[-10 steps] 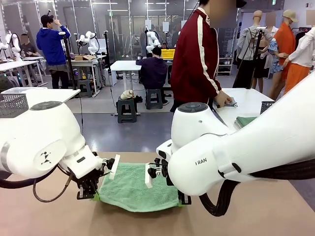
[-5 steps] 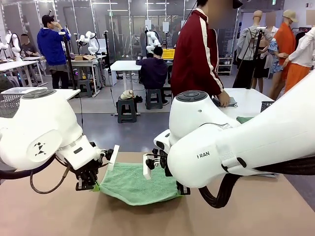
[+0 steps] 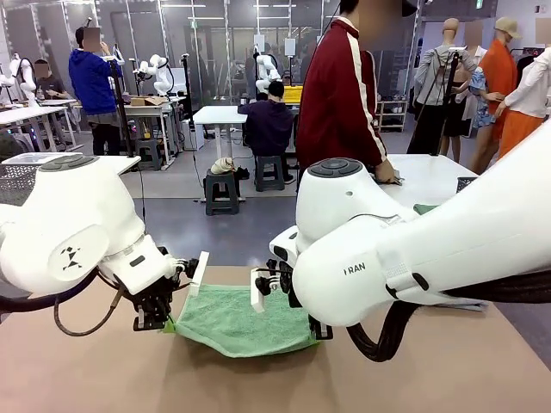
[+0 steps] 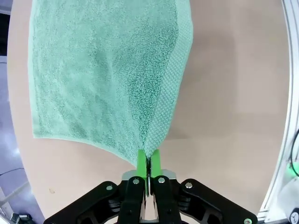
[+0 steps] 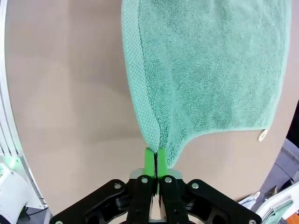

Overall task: Fold the towels and place them in the basket.
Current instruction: When a person lays out a Towel with hook on the table, fold it in half twice.

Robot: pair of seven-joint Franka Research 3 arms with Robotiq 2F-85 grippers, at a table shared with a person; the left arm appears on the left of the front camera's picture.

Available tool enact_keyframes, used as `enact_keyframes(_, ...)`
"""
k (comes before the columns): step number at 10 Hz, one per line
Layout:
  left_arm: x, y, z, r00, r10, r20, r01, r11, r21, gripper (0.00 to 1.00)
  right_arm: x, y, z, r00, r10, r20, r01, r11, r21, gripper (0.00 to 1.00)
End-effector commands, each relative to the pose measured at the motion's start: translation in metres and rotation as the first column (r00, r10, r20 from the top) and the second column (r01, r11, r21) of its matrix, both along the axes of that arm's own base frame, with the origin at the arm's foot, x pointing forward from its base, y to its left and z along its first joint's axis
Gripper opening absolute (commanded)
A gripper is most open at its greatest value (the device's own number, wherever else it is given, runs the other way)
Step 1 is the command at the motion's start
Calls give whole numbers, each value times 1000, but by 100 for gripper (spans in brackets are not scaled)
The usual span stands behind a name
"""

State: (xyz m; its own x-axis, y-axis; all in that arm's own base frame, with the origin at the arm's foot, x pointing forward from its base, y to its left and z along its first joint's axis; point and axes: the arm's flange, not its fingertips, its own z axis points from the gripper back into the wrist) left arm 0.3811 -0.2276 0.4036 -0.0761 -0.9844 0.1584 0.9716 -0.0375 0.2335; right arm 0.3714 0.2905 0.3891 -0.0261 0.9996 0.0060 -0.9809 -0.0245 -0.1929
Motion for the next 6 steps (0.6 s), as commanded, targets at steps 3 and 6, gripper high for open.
enact_keyframes(3,49,-13,15,1000,5,-12,-5,999,43,4,51,13,14,999,40,-34,-40,999,-14,2)
enact_keyframes(6,105,-18,20,998,48,-37,-46,996,72,4,102,26,19,998,24,-53,-25,999,-32,2)
